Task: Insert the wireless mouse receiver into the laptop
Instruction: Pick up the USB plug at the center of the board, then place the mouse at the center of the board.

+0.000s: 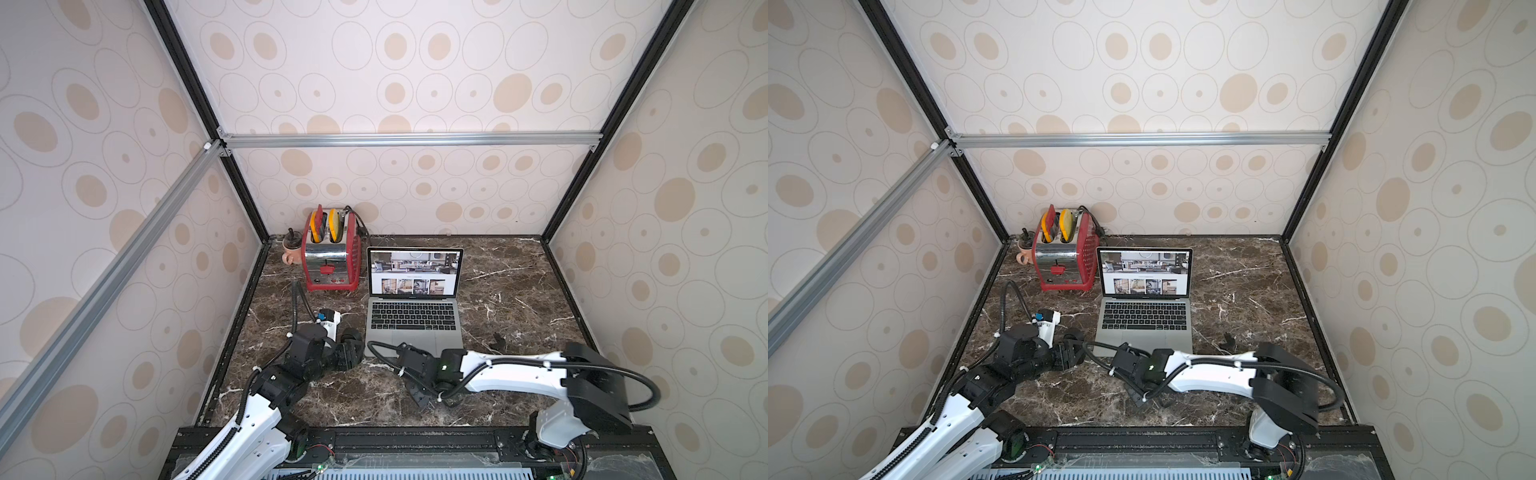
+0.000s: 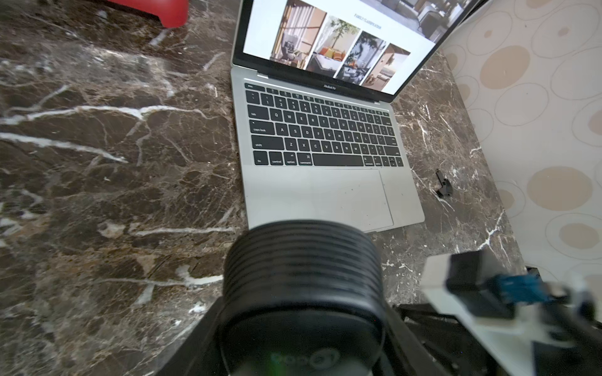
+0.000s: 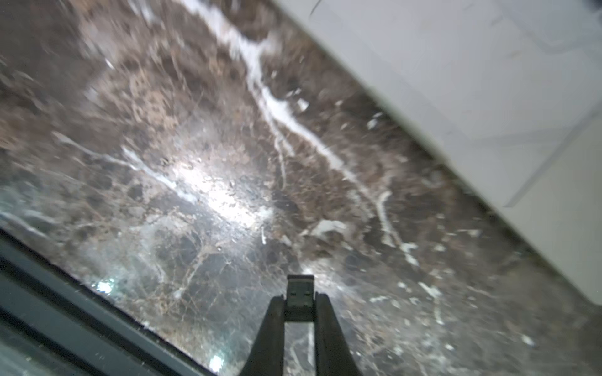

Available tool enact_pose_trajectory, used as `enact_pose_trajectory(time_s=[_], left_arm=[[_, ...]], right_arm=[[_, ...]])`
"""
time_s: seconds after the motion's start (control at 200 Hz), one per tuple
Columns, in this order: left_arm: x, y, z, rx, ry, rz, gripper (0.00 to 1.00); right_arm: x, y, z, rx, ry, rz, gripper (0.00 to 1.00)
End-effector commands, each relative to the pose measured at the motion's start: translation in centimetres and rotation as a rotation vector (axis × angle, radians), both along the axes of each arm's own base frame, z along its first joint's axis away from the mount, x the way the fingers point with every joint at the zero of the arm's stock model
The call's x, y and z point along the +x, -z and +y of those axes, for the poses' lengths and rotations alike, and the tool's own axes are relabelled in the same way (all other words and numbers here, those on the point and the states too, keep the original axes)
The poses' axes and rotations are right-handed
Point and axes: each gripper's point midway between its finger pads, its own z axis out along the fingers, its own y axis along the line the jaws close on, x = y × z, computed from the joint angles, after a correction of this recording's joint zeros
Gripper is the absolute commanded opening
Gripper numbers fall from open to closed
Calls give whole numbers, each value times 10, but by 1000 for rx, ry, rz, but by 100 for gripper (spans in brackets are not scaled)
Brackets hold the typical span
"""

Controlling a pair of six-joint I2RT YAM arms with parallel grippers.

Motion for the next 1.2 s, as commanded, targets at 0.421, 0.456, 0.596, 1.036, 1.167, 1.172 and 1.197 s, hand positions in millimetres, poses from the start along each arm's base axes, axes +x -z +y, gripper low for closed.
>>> enact_pose_trajectory(time_s=[0.421,0.456,0.596,1.036,1.167,1.172,1.197], left_arm=[[-99,65,-103,322,626,61,0],[-104,70,-108,348,657,65,0],[-121,85,-123,493,787,46,0],[-113,104,-128,685,822,31,57],[-108,103,-126,691,822,-16,70],[-108,103,-126,692,822,-17,70],[-107,101,-126,690,820,-28,73]], right_arm=[[60,-58,-115,114,121,-124,0],[64,-57,-118,114,131,-115,0],[71,-51,-122,132,139,-83,0],[87,-25,-143,179,269,-8,0],[91,-13,-145,159,283,31,0],[91,-12,-145,157,285,33,0],[92,-10,-146,151,286,39,0]])
